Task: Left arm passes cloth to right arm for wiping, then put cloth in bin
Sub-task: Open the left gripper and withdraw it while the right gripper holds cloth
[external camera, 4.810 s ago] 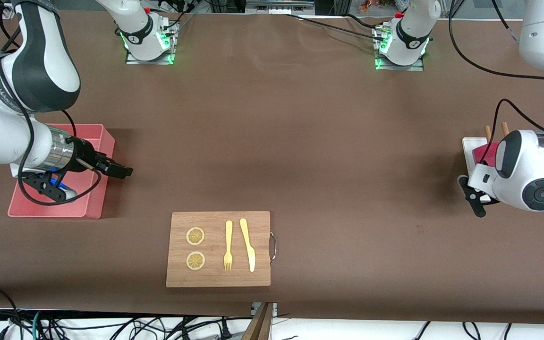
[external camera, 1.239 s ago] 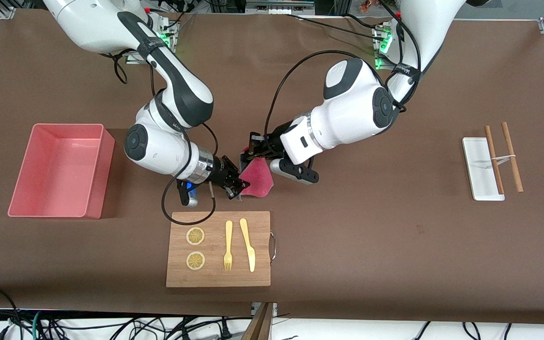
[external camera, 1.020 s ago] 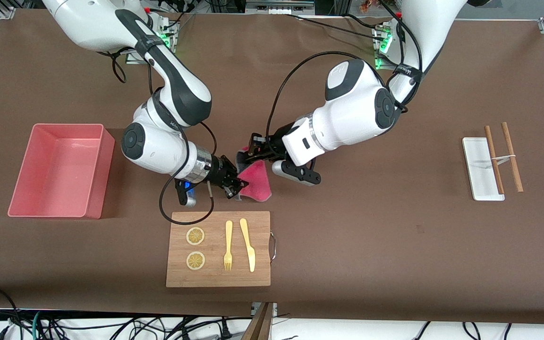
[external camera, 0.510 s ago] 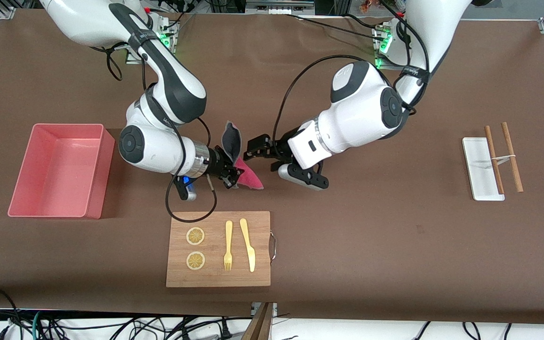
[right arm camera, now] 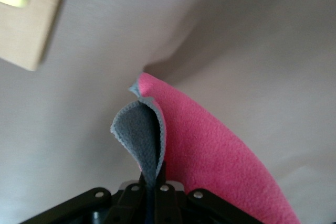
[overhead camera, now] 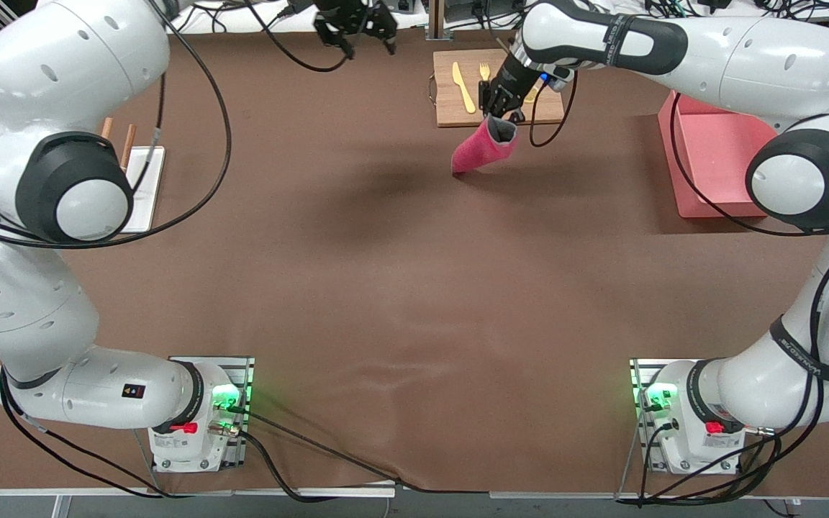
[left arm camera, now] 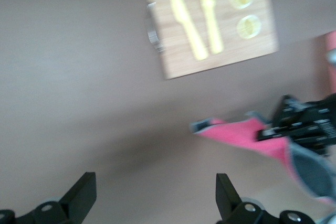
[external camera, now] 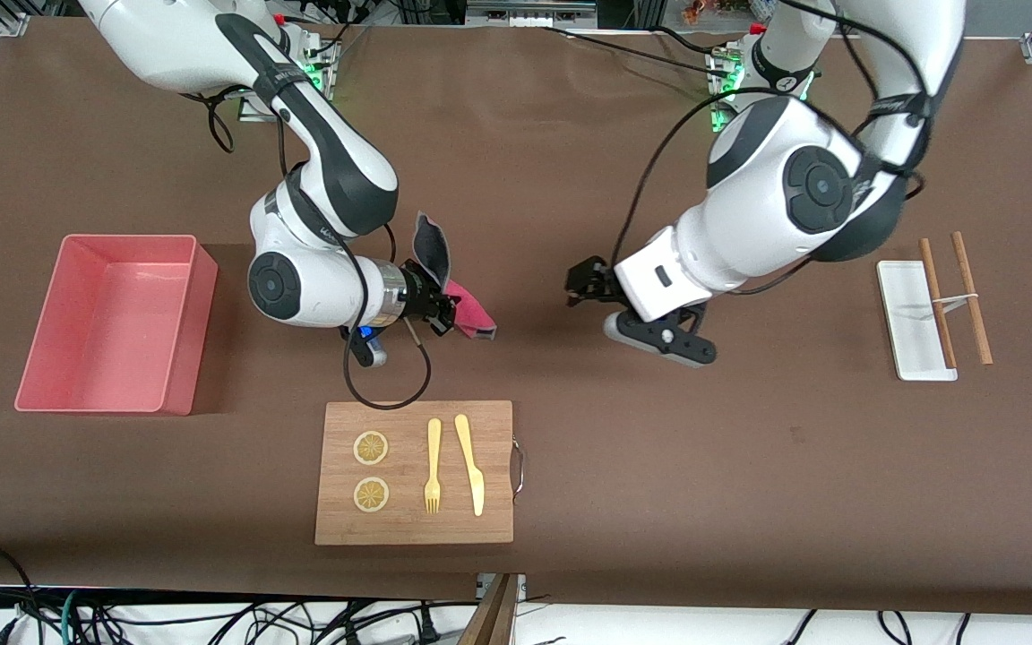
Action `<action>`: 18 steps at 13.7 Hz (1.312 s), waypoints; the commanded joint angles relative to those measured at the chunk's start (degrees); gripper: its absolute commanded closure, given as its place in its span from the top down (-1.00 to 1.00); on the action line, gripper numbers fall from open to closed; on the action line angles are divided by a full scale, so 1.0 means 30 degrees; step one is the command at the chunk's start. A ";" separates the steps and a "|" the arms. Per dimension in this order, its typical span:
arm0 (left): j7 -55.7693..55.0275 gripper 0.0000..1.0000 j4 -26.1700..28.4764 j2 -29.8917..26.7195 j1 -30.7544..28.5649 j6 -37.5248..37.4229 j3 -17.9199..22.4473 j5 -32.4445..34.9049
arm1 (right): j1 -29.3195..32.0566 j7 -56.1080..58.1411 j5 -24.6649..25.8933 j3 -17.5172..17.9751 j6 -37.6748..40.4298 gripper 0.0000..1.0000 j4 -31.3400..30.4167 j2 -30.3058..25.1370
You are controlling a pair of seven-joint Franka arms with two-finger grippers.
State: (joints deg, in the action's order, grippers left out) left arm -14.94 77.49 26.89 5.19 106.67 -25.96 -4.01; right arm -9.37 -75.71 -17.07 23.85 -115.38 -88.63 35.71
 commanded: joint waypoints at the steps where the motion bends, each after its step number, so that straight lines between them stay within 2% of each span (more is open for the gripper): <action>1: 0.0410 1.00 0.0245 -0.1314 -0.1022 -0.2704 0.0010 0.2266 | 0.0046 0.1501 0.0093 0.0107 -0.0094 -1.00 -0.1419 0.0340; 2: 0.0439 1.00 0.0245 -0.1811 -0.1840 -0.3729 0.0010 0.2360 | 0.0046 0.2057 0.0209 -0.0009 -0.0153 -1.00 -0.1713 0.0487; 5: 0.0440 1.00 0.0158 -0.2606 -0.4420 -0.5289 0.0068 0.2390 | 0.0075 0.4427 0.1029 -0.1412 0.0051 -1.00 -0.2272 0.0460; 7: 0.0469 1.00 0.0041 -0.2636 -0.5681 -0.5408 -0.0048 0.3175 | 0.0104 0.7319 0.1031 -0.2990 0.0052 -1.00 -0.2709 0.0489; 9: 0.0381 1.00 0.0011 -0.2753 -0.5656 -0.5380 -0.0195 0.4903 | 0.0133 1.1038 0.1031 -0.4952 0.0052 -1.00 -0.3120 0.0547; 11: 0.0381 1.00 0.0039 -0.2695 -0.5801 -0.5263 0.0068 0.5114 | 0.0163 1.4003 0.1031 -0.6536 0.0401 -1.00 -0.3181 0.0519; 12: 0.0323 1.00 0.0156 -0.3304 -0.5571 -0.5378 0.0852 0.4911 | 0.0192 1.5118 0.1031 -0.7269 0.0810 -1.00 -0.3151 0.0460; 13: 0.0641 1.00 0.0824 -0.4296 -0.4989 -0.5554 0.1817 0.4677 | 0.0192 1.6348 0.1031 -0.7943 0.1104 -1.00 -0.3122 0.0402; 15: 0.2304 1.00 0.3861 -0.7073 -0.4107 -0.5238 0.3314 0.3625 | 0.0221 1.8693 0.1031 -0.9116 0.1777 -1.00 -0.2860 0.0314; 16: 0.3010 1.00 0.5589 -0.8278 -0.3437 -0.3899 0.3987 0.3156 | 0.0192 1.9284 0.1031 -0.9412 0.1867 -1.00 -0.2597 0.0284; 17: 0.3481 1.00 0.6911 -0.9247 -0.2357 -0.2725 0.5415 0.3007 | 0.0221 1.9290 0.1031 -0.9502 0.2361 -1.00 -0.2275 0.0168; 18: 0.3747 1.00 0.7650 -0.9663 -0.1853 -0.2192 0.6155 0.2976 | 0.0192 1.9029 0.1002 -0.9416 0.2743 -1.00 -0.1924 0.0196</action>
State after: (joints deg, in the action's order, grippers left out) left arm -7.15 89.64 5.69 -3.99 94.57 -12.93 6.28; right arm -8.29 -19.09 -14.32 -4.44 -110.03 -95.77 37.60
